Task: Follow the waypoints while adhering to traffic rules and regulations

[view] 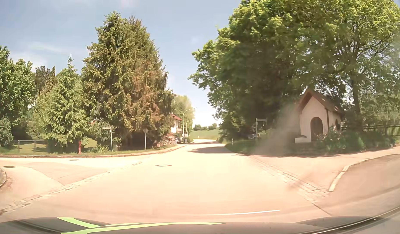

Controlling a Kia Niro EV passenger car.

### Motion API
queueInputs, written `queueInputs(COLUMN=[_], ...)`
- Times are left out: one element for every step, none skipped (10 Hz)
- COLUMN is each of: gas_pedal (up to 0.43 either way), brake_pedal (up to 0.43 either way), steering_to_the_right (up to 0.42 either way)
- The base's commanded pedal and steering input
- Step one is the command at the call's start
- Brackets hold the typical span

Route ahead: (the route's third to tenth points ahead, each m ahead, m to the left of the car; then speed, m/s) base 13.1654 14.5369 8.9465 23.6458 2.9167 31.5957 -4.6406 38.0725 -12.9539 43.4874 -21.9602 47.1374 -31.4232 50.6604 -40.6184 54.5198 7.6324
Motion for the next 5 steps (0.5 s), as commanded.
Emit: queueInputs(gas_pedal=[0.000,0.000,0.000,0.000,0.000], brake_pedal=[0.213,0.195,0.159,0.091,0.006], steering_to_the_right=[-0.133,-0.161,-0.183,-0.215,-0.238])
